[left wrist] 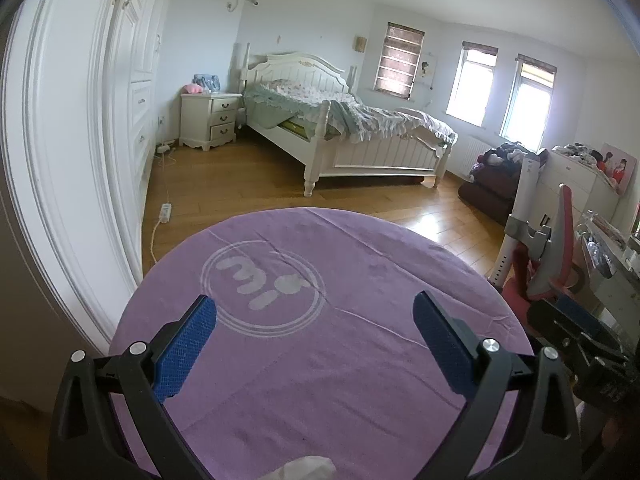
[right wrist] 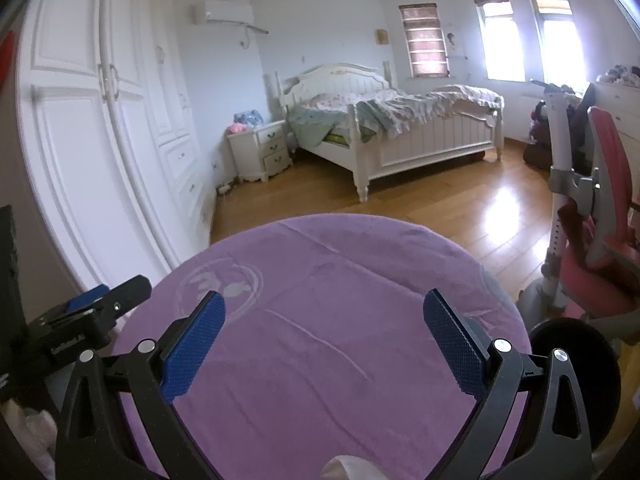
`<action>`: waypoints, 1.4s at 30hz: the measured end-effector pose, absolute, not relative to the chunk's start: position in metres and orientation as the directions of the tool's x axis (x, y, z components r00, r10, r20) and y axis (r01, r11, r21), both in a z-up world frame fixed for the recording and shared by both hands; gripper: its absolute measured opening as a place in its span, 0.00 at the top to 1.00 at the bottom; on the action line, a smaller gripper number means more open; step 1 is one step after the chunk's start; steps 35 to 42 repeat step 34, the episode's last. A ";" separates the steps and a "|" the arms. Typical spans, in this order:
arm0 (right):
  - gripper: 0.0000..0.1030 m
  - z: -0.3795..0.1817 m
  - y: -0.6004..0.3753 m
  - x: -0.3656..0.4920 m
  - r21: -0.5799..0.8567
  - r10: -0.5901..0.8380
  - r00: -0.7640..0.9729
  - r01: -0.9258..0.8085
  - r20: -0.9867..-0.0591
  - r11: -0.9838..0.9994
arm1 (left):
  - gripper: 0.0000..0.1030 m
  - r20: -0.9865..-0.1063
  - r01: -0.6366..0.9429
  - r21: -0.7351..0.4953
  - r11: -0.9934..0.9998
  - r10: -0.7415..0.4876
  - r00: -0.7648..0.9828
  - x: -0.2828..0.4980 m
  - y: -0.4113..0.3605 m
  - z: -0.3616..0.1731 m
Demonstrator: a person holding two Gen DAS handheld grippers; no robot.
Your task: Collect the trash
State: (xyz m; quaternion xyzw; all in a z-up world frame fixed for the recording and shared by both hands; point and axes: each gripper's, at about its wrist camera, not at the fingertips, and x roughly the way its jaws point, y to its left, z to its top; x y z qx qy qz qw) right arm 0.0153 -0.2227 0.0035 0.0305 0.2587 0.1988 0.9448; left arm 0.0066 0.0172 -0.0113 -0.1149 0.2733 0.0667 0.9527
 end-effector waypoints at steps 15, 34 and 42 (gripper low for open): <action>0.05 -0.002 -0.229 0.014 0.175 0.389 0.784 -0.349 -0.483 0.921 | 0.05 -0.546 -0.179 -0.176 0.968 0.055 0.836 0.008 0.013 -0.012; 0.05 -0.007 -0.235 0.017 0.199 0.390 0.780 -0.335 -0.489 0.921 | 0.05 -0.550 -0.170 -0.174 0.970 0.048 0.834 0.008 0.014 -0.014; 0.05 -0.007 -0.235 0.017 0.199 0.390 0.780 -0.335 -0.489 0.921 | 0.05 -0.550 -0.170 -0.174 0.970 0.048 0.834 0.008 0.014 -0.014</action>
